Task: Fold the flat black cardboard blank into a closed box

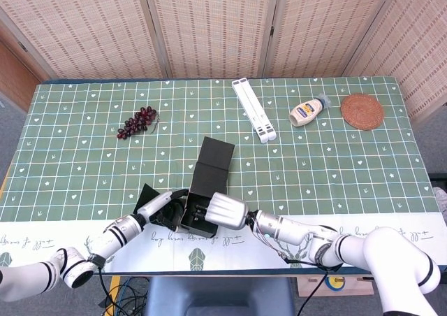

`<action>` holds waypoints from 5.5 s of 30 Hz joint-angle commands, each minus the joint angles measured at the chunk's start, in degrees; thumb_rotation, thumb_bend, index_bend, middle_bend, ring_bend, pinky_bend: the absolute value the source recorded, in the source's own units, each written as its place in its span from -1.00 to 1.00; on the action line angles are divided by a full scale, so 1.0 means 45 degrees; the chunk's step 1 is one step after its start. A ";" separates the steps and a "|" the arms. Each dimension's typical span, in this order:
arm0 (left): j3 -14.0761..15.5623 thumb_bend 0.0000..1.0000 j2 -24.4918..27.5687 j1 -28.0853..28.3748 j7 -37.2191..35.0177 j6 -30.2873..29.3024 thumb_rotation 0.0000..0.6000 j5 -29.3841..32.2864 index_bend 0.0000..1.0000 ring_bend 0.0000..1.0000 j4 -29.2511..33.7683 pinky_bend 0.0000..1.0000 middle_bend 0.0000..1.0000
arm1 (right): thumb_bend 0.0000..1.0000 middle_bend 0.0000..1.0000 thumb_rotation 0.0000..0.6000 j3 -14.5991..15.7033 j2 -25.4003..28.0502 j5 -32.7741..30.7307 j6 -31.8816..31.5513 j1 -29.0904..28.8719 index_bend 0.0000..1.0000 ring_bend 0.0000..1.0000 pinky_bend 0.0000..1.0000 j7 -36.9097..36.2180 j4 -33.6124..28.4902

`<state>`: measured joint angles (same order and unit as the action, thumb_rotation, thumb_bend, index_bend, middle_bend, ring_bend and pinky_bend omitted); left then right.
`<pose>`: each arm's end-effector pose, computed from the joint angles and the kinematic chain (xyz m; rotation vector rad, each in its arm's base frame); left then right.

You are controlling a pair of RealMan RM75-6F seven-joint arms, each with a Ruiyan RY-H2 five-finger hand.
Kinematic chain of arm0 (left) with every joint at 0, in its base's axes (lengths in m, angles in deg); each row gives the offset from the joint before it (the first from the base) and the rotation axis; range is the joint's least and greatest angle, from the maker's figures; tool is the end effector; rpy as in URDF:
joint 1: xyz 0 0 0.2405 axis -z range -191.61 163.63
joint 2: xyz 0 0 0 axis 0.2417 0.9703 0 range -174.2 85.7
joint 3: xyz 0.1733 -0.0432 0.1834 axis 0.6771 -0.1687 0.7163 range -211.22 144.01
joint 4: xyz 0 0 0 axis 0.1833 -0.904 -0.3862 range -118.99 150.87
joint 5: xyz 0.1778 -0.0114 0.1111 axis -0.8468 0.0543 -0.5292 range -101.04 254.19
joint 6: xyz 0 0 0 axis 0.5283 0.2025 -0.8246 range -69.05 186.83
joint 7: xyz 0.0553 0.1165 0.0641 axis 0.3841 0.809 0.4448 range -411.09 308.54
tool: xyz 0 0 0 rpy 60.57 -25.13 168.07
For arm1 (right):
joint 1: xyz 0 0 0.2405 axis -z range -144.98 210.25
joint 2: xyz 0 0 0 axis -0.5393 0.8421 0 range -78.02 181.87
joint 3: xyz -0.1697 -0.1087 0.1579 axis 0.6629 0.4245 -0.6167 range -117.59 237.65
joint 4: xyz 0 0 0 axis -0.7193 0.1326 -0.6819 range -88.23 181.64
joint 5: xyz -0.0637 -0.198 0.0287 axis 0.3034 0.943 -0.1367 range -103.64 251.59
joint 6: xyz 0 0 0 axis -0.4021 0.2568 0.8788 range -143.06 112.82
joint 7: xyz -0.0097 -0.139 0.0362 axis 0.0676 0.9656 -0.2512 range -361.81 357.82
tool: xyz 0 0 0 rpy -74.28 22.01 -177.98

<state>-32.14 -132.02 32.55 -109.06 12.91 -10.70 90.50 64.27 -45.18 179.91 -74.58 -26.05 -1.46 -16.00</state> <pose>-0.1744 0.3233 -0.0461 -1.8009 -2.0090 -1.1613 -0.0810 -0.3239 -0.0767 2.5280 -0.0793 1.1088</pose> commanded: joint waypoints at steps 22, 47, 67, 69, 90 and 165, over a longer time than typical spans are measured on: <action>0.0006 -0.94 -0.0027 -0.0045 -0.0199 0.0021 1.00 -0.0119 -0.60 0.01 0.0013 0.39 -0.51 | 0.13 0.16 1.00 0.0257 0.1603 0.0101 0.2428 -0.1358 0.23 0.51 0.84 0.0715 -0.2045; 0.0011 -0.94 -0.0052 -0.0071 -0.0280 -0.0044 1.00 -0.0179 -0.61 0.01 0.0024 0.39 -0.51 | 0.32 0.58 1.00 0.0593 0.1952 0.0473 0.2418 -0.1635 0.65 0.60 0.85 0.0733 -0.2193; -0.0438 -0.94 -0.0011 -0.0456 0.0758 -0.0195 1.00 0.0685 -0.61 0.01 0.0613 0.39 -0.51 | 0.12 -0.72 1.00 -0.0248 0.2423 -0.0454 0.1268 -0.0736 -1.00 0.55 0.85 0.1600 -0.2637; -0.0518 -0.94 -0.0052 -0.0562 0.1026 -0.0346 1.00 0.0786 -0.62 0.00 0.0663 0.39 -0.51 | 0.12 -0.73 1.00 -0.0393 0.2561 -0.0737 0.1138 -0.0545 -1.00 0.55 0.85 0.1594 -0.2863; -0.1133 -0.94 0.0475 -0.1710 0.5466 -0.2118 1.00 0.1569 -1.00 -0.23 0.2098 0.34 -1.00 | -0.09 -0.87 1.00 -0.1141 0.3478 -0.3230 0.0516 0.1505 -1.00 0.47 0.85 0.3044 -0.4669; -0.1002 -0.94 0.2949 -0.3716 0.4190 -0.4525 1.00 -0.0118 -1.00 -0.23 0.4233 0.34 -1.00 | -1.00 -0.91 1.00 -0.3716 -0.0051 -1.1440 0.4413 0.1945 -1.00 0.47 0.85 -0.1843 -0.4351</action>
<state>-36.64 -118.75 15.84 -90.19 -7.43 -11.23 109.56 47.72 -45.10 128.71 -54.84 -17.06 -10.00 -35.89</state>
